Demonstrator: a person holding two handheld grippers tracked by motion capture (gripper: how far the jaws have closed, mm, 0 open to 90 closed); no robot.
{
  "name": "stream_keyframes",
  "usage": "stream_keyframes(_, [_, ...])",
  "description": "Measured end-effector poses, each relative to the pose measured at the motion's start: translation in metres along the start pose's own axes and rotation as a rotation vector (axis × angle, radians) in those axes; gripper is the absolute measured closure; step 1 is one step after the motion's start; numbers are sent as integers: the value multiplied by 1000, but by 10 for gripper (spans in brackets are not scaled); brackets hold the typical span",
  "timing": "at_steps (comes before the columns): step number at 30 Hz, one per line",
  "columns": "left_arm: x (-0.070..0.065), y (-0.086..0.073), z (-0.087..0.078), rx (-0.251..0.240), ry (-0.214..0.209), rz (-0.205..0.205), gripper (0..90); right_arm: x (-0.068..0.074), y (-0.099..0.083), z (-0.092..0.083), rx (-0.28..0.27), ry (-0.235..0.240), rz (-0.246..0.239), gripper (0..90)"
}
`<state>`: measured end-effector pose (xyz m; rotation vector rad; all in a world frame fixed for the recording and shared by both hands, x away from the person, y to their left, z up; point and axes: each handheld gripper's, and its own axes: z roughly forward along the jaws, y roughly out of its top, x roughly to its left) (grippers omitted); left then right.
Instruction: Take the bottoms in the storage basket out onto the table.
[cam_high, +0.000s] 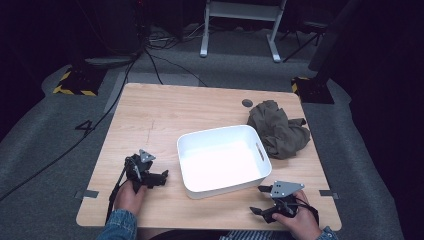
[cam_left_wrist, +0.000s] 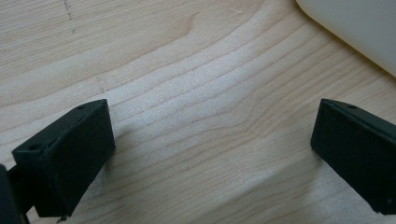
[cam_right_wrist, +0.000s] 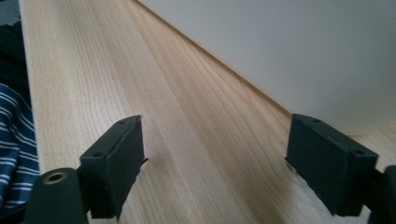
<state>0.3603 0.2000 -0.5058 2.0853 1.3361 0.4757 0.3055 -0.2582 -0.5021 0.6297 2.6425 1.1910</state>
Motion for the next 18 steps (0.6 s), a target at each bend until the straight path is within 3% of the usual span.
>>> stream_keyframes(18, [0, 0, 0, 0, -2, 0, 0, -1, 0, 6, 35, -9, -23, 85])
